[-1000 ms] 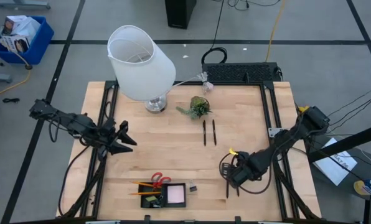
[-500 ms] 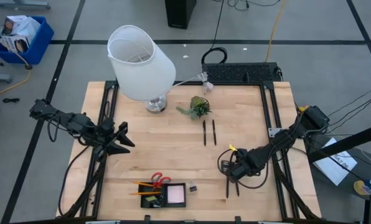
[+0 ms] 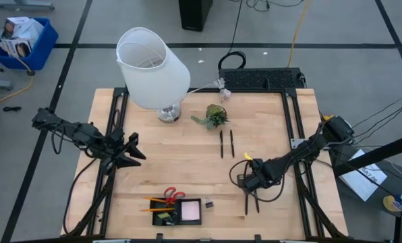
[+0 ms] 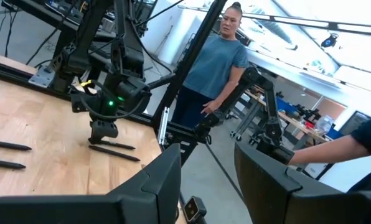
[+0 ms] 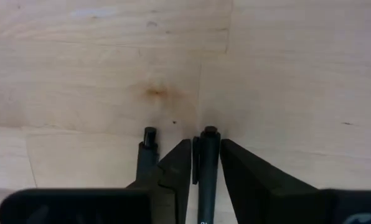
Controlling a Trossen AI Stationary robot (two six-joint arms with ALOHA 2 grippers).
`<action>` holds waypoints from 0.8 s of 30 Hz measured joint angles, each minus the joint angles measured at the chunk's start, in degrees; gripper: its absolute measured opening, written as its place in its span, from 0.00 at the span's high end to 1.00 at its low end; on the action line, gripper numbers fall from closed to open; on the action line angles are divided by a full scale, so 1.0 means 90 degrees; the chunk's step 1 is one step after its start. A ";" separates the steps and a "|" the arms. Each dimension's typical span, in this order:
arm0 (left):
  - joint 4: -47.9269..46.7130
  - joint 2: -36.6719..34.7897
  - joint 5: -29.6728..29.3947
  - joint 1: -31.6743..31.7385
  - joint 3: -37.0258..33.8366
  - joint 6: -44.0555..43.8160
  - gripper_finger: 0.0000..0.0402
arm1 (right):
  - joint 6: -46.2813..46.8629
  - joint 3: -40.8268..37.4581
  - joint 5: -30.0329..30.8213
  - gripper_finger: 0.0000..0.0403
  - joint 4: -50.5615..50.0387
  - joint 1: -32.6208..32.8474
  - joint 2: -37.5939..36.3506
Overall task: Pick and place office supplies into organizer
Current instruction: Put the black pen into the mesh desk organizer
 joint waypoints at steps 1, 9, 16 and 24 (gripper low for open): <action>0.0000 0.0000 -0.0001 0.0000 0.0000 -0.0004 0.62 | -0.0004 -0.0002 -0.0012 0.79 -0.0008 0.0005 0.0035; 0.0002 0.0000 -0.0001 0.0000 0.0000 -0.0169 0.62 | -0.0004 -0.0012 -0.0126 0.80 -0.0142 -0.0017 0.0099; -0.0034 0.0000 0.0001 0.0000 0.0000 -0.0239 0.62 | 0.0202 -0.0015 -0.0018 0.88 -0.0152 0.0003 0.0103; -0.0057 0.0000 0.0010 0.0000 0.0000 -0.0275 0.62 | -0.0089 -0.0019 0.0148 0.89 -0.0168 0.0013 0.0092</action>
